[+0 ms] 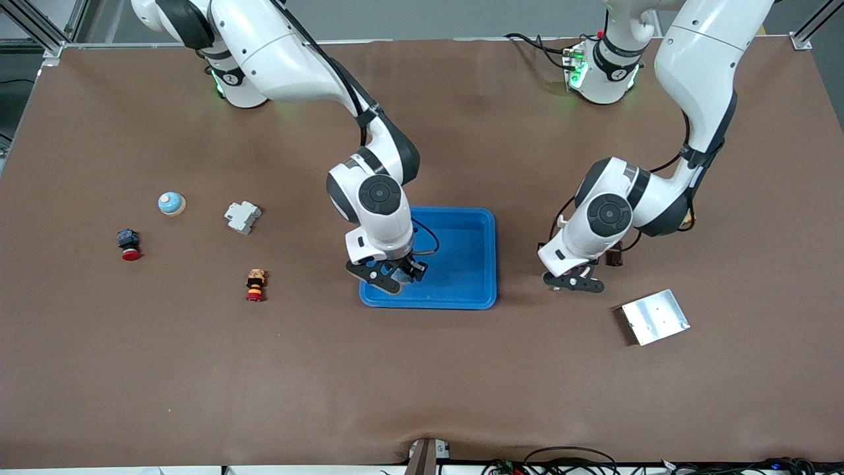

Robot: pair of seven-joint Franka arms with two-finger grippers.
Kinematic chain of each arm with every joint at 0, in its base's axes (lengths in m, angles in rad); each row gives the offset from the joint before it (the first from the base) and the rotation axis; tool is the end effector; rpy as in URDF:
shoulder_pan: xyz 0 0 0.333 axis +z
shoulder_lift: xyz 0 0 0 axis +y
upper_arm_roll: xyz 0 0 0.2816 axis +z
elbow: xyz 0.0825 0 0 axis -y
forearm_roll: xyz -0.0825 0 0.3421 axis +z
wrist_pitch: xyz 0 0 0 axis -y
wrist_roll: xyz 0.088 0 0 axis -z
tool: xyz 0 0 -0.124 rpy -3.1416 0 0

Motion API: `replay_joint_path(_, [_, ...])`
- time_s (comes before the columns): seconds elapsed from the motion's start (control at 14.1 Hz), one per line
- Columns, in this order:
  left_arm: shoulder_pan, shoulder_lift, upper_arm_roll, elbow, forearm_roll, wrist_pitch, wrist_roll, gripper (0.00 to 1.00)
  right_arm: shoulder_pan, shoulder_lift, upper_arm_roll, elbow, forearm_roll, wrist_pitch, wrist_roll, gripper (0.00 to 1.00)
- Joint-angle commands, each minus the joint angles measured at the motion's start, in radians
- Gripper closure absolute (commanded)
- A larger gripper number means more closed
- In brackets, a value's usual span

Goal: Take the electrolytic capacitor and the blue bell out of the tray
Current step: 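Carry the capacitor toward the white arc while the right gripper carries the bell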

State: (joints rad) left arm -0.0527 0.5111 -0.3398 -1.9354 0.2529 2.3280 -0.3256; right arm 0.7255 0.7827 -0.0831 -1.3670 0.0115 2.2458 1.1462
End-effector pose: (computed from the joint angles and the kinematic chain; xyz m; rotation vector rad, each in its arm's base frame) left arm 0.5296 -0.2080 0.2099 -3.0843 0.3333 0.1076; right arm 0.5439 0.4217 0.2427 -3.0011 0.7401 -0.1534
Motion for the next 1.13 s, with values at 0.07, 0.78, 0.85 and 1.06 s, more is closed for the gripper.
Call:
replay_joint_path(0.07, [0.013,-0.023,-0.019,-0.046,0.011,0.014,-0.033,1.0,-0.07,-0.078,0.005,-0.02,-0.016,-0.121,-0.139,1.0])
replay_joint_path(0.78, [0.022,0.0,-0.018,-0.071,0.009,0.014,-0.061,1.0,-0.274,-0.331,0.005,-0.381,-0.015,0.026,-0.555,1.0])
replay_joint_path(0.85, [0.024,0.001,-0.019,-0.071,0.009,0.014,-0.061,1.0,-0.297,-0.355,0.005,-0.432,-0.015,0.061,-0.6,1.0])
replay_joint_path(1.06, [0.03,0.013,-0.018,-0.065,0.008,0.019,-0.066,1.0,-0.362,-0.413,0.006,-0.555,-0.015,0.142,-0.721,1.0])
